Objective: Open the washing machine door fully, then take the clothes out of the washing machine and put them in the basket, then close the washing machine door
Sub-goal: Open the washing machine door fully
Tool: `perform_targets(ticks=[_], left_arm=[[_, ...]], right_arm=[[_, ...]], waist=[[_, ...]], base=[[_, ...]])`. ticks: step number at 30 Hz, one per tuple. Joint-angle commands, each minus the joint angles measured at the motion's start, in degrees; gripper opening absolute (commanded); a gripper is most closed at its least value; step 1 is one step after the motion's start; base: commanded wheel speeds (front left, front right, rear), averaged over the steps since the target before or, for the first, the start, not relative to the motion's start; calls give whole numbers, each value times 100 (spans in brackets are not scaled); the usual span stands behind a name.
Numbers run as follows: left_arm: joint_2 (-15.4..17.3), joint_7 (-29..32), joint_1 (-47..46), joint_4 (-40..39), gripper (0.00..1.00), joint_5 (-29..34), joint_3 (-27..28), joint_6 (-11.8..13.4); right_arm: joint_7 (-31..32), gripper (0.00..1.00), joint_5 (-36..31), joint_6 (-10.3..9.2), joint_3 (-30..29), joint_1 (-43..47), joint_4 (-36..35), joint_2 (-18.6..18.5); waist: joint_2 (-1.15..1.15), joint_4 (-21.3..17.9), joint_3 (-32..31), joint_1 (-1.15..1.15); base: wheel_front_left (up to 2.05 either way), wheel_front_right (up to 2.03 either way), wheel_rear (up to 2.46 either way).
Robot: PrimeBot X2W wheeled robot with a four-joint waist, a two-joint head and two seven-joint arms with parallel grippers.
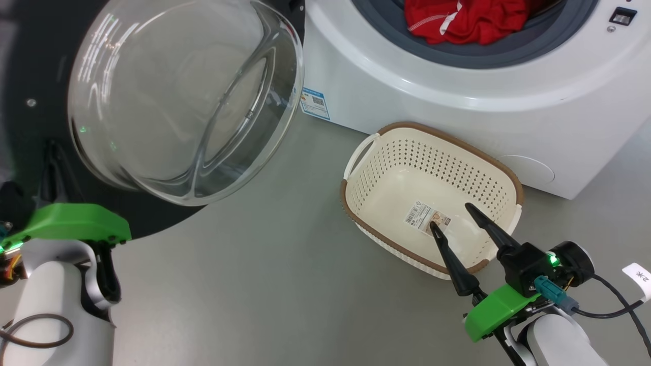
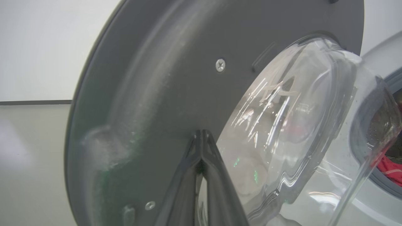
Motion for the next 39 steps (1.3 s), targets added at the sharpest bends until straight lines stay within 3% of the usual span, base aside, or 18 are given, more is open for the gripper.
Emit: perform_targets(ticks=[1, 11, 12, 13, 14, 15, 16, 22, 28, 36, 39], left_arm=[[271, -68, -153, -99, 0, 87, 320, -38], [43, -68, -120, -98, 0, 500, 680, -216], [24, -68, -100, -116, 6, 543, 700, -226], [12, -68, -77, -157, 25, 594, 721, -228], [-3, -68, -46, -204, 35, 641, 741, -230], [-25, -69, -9, -272, 61, 679, 759, -240], [-44, -69, 33, -352, 100, 721, 769, -256], [-160, -69, 278, -857, 100, 926, 697, -354], [-348, -69, 603, -1940, 100, 894, 595, -551], [-472, -69, 914, -2738, 100, 754, 69, -1035], [-483, -69, 1023, -2749, 100, 739, -285, -1322]], right_arm=[[5, 100, 21, 28, 157, -168, -172, 36], [7, 100, 47, 28, 174, -182, -125, 12], [3, 100, 58, 28, 176, -183, -113, 17], [-2, 100, 71, 28, 175, -183, -103, 25], [-10, 100, 79, 28, 170, -179, -96, 34], [-18, 100, 86, 28, 162, -173, -92, 44], [-26, 100, 96, 28, 154, -171, -85, 49], [-81, 100, 100, 28, 27, -164, -56, 76], [-161, 100, 215, 28, -143, -122, -91, 133], [-228, 100, 289, 28, -450, -52, -174, 176], [-239, 100, 276, 28, -610, -7, -218, 209]], waist=[[0, -34, 29, 0], [0, -77, -19, 0], [0, -84, -39, 0], [0, -92, -62, 0], [0, -101, -91, 0], [0, -112, -116, 0], [0, -126, -138, 0], [0, -239, -259, 0], [0, -456, -417, 0], [0, -846, -607, 0], [0, -1011, -683, 0]], base=[[0, 0, 0], [0, 0, 0], [0, 0, 0], [0, 0, 0], [0, 0, 0], [0, 0, 0], [0, 0, 0], [0, 0, 0], [0, 0, 0], [0, 0, 0], [0, 0, 0]])
